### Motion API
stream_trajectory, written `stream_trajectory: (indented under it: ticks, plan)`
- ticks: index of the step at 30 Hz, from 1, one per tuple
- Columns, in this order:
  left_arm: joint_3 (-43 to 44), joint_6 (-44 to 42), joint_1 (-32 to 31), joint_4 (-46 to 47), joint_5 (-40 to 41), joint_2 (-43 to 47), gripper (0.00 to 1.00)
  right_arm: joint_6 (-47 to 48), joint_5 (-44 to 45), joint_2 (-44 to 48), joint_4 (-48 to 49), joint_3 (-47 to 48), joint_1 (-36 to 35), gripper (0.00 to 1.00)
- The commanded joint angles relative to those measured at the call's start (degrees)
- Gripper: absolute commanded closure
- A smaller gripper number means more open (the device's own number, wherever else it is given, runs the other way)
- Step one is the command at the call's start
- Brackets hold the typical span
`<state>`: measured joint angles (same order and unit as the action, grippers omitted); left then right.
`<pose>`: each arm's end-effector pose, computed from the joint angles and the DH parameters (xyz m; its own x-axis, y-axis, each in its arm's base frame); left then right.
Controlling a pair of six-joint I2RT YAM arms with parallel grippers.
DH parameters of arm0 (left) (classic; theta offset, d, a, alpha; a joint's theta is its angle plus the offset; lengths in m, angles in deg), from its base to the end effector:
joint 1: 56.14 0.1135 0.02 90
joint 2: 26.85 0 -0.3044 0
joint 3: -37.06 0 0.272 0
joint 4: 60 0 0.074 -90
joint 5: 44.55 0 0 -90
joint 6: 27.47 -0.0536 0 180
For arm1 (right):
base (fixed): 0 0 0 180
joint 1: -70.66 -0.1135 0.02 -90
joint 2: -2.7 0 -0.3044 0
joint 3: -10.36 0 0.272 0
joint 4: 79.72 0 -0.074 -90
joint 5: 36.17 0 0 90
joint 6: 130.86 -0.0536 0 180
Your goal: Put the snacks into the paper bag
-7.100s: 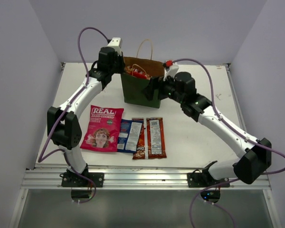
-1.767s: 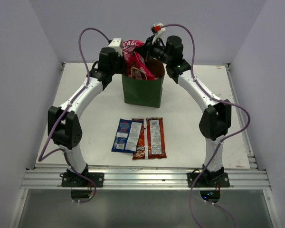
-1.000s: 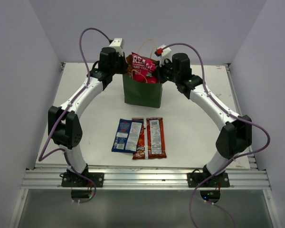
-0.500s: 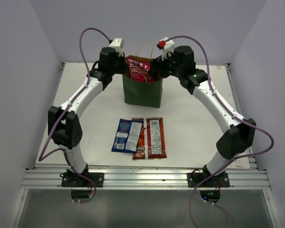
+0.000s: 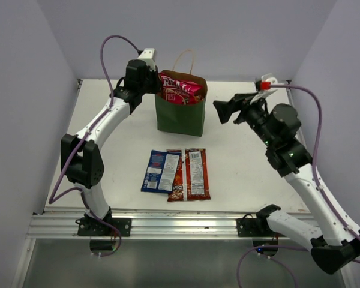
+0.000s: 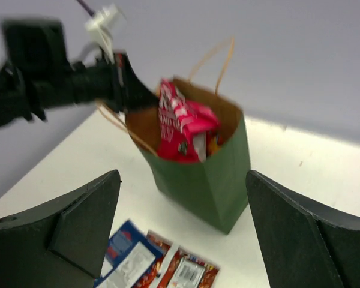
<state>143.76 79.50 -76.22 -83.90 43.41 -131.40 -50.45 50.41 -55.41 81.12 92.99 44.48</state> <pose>0.4565 -0.1689 0.3711 -0.4421 -0.1490 -0.8845 0.2563 0.9240 -0.2837 0.2082 0.1059 0.4967 0.0004 0.1855 -0.9826 -0.5008 0.8506 0.1604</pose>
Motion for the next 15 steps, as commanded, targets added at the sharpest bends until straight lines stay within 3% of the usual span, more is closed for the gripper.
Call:
stream_trajectory:
  ticks: [1,6,15]
  plan:
    - [-0.4,0.7,-0.4,-4.9,-1.5,-0.1,1.0,-10.2,2.3,-3.7,-2.0,-15.5,0.2,0.11]
    - [-1.0,0.8,-0.4,-4.8,-1.5,0.2,1.0,-18.1,1.7,-5.7,3.5,-28.4,-0.5,0.11]
    - [-1.6,1.0,-0.5,-4.8,-1.0,0.6,1.0,-23.0,-0.9,-14.6,11.2,-36.2,-1.2,0.11]
